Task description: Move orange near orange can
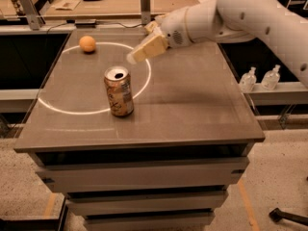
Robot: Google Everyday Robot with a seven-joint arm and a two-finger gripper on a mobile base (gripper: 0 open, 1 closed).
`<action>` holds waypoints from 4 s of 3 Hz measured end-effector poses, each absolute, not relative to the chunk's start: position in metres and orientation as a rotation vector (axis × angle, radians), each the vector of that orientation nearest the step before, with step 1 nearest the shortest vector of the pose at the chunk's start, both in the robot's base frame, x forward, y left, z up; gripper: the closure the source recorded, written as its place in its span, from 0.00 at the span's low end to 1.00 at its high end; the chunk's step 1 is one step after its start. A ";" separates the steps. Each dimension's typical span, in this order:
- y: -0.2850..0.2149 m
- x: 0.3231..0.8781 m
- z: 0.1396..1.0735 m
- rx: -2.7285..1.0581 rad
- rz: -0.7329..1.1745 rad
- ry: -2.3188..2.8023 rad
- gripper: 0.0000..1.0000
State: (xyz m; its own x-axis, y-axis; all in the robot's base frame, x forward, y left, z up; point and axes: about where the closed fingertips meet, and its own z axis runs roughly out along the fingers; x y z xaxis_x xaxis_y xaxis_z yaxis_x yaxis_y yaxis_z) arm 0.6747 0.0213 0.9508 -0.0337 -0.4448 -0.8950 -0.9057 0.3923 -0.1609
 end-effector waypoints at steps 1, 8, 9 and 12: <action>0.042 0.691 0.934 -1.199 0.528 1.704 0.00; 0.106 0.776 0.910 -1.193 0.383 1.776 0.00; 0.119 0.780 0.898 -1.146 0.420 1.769 0.00; 0.152 0.816 0.896 -1.043 0.506 1.646 0.00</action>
Offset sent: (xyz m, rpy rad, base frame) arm 0.0113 0.0136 -0.0122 -0.0309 0.0086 -0.0331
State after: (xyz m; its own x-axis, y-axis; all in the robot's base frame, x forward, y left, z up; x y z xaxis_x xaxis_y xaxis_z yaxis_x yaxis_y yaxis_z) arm 0.8162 0.1517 0.8958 -0.0447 -0.3779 -0.9248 -0.8322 0.5262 -0.1748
